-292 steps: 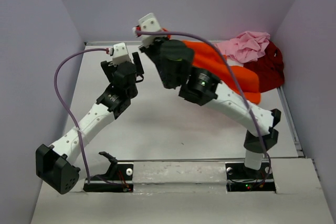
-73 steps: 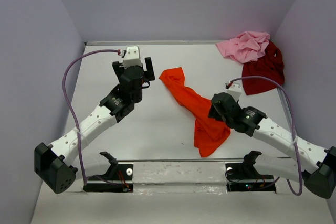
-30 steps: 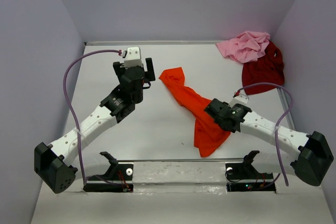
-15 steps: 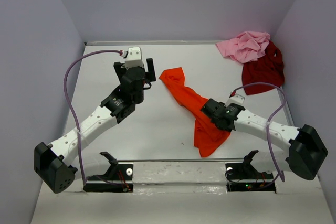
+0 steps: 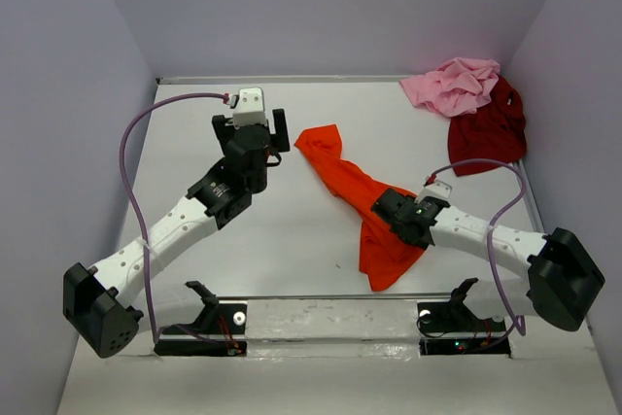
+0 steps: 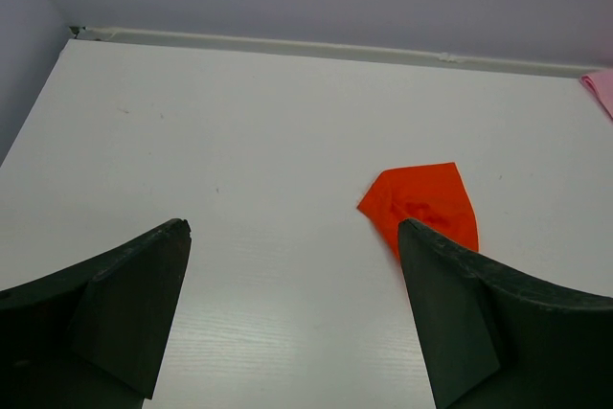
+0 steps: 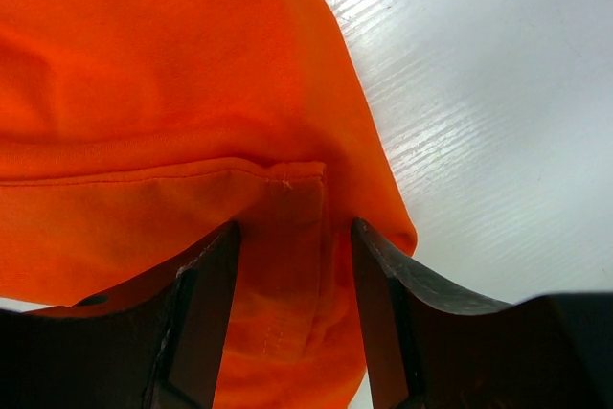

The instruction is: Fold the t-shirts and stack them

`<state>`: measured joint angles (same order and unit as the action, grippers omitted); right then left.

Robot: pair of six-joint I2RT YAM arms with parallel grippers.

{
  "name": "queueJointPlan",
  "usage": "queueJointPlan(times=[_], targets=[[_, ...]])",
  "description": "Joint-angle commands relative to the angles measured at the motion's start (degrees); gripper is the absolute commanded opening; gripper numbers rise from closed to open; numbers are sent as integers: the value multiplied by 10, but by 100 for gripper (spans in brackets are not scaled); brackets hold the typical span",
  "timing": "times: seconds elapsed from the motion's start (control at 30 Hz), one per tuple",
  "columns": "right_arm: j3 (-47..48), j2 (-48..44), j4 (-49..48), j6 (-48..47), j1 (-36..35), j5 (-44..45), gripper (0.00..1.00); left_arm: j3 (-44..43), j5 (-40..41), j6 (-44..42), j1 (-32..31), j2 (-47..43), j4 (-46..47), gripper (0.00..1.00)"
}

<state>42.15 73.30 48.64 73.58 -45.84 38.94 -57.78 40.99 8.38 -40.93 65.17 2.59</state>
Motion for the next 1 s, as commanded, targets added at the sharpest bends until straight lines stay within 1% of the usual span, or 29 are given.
queueJointPlan(times=[0.0,0.1,0.2,0.37,0.6,0.73,0.97], targets=[[-10,-3,-19,20,-4,18,55,-14,15,-6,-5,-11,25,99],[-13,1,-34,12,-4,20,54,-14,16,-6,-6,-10,25,99],[-19,1,-56,-2,-4,18,49,-14,17,-6,-7,-9,26,99],[-22,11,-76,-14,-4,25,45,-14,17,-6,-9,-7,25,99],[-7,34,-101,-43,-4,18,41,-13,17,-7,-9,-4,25,99],[10,57,-108,-69,-4,15,33,-15,18,-8,-9,-1,25,99],[39,55,-124,-127,-4,22,30,-14,20,-7,-9,1,24,99]])
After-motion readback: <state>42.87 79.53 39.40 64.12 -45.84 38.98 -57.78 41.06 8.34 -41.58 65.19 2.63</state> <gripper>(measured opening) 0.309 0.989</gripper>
